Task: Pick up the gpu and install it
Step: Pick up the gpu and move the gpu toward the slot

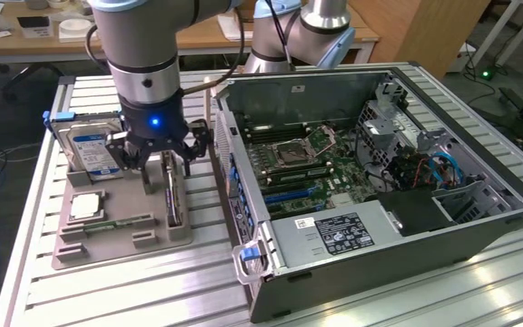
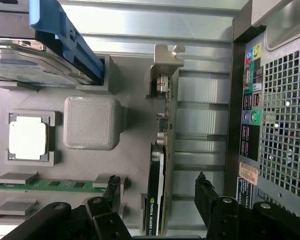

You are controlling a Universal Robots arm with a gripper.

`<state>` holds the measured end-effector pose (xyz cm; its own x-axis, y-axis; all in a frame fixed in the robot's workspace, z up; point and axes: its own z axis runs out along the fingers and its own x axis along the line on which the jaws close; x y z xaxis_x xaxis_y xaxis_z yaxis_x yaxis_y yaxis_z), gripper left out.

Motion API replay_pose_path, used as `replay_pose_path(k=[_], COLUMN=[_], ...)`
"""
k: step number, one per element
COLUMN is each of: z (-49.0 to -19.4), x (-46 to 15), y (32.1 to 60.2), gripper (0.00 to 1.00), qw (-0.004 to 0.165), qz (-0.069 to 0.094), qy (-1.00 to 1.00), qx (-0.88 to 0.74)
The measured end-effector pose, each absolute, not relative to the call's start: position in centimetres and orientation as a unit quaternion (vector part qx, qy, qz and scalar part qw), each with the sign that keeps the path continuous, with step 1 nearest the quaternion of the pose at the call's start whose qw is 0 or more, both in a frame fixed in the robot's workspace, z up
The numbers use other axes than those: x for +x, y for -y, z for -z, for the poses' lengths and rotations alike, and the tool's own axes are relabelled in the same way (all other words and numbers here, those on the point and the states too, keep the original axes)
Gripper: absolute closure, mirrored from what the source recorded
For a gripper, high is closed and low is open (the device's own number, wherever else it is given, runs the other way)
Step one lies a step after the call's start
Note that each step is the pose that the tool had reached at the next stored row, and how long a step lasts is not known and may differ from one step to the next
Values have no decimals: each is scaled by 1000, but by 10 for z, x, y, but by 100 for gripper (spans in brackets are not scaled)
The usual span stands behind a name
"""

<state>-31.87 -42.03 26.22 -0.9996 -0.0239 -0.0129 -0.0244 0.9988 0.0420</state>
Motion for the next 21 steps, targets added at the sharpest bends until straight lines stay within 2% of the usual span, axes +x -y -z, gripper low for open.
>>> replay_pose_path(k=[6, 11, 21], z=[-256, -250, -236], x=[-319, -319, -319], y=[420, 420, 420], gripper=[29, 29, 29], qw=[6, 6, 6], qz=[-19, -7, -4], qy=[-1000, -1000, -1000], qx=[-12, -12, -12])
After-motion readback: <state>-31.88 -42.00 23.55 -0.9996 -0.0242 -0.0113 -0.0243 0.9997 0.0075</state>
